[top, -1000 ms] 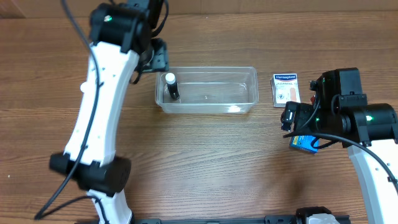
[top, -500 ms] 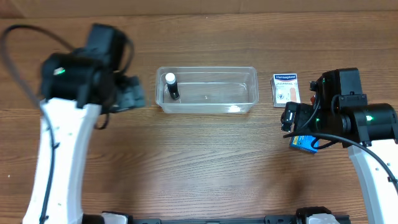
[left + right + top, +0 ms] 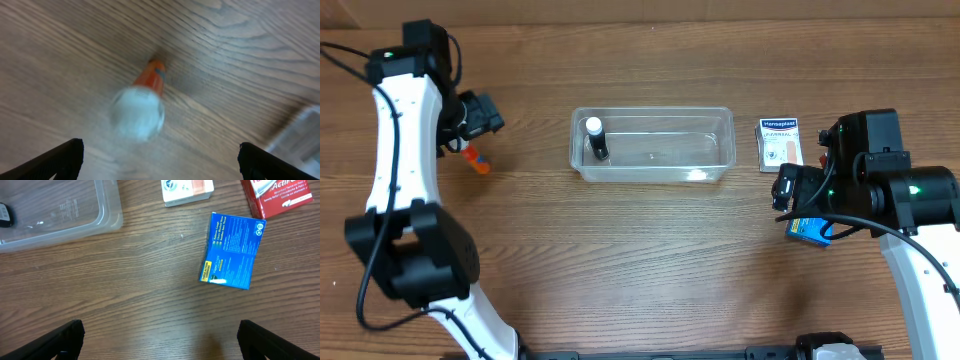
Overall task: Pack container
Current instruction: 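Move the left gripper to the orange tube and grasp it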
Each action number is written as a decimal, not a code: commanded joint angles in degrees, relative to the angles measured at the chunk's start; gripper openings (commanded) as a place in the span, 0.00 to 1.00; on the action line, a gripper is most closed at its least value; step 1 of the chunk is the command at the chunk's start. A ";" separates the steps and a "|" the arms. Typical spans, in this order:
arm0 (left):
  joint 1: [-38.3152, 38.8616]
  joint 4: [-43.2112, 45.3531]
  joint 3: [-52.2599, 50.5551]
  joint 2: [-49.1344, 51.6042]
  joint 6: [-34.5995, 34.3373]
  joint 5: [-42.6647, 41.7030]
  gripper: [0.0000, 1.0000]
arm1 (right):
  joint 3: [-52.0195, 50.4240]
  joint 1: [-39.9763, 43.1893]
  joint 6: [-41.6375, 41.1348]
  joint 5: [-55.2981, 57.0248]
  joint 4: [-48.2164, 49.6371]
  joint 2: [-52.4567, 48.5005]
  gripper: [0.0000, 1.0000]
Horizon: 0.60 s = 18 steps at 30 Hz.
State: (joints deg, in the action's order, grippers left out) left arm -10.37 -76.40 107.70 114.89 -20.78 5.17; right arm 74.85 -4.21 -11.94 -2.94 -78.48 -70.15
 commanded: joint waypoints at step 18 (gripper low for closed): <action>-3.50 2.38 0.07 3.21 1.07 0.76 1.00 | 1.62 0.11 -0.04 0.24 0.35 -1.25 1.00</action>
State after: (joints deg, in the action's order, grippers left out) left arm -12.53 -74.41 107.68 117.78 -20.78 5.26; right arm 74.85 -4.21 -11.97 -2.98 -78.43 -70.81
